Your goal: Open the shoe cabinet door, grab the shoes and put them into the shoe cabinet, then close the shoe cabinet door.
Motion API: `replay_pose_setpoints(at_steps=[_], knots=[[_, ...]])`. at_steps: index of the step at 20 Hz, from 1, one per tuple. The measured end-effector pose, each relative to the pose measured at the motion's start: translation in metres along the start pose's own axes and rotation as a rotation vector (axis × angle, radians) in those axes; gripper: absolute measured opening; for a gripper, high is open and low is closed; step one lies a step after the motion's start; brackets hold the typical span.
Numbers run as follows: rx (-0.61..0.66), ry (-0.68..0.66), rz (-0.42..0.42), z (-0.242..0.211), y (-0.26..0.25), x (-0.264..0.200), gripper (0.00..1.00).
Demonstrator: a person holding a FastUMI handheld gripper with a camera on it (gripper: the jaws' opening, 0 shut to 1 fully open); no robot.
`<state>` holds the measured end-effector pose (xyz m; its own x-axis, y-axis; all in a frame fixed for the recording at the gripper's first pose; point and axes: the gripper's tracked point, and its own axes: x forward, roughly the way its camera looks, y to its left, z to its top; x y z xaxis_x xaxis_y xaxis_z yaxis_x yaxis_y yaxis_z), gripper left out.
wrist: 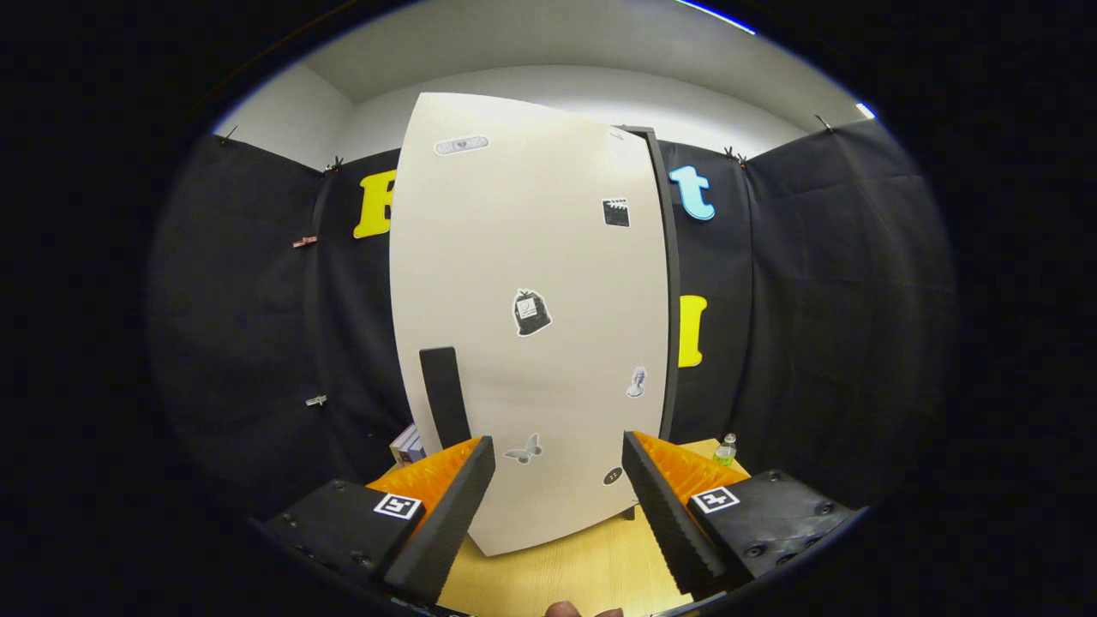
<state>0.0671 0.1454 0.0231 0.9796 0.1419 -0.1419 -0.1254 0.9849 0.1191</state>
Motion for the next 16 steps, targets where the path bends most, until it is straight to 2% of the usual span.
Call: replay_pose_setpoints(at_steps=[16], knots=[[-0.047, -0.026, -0.055, 0.0037, -0.0068, -0.0010, 0.98]])
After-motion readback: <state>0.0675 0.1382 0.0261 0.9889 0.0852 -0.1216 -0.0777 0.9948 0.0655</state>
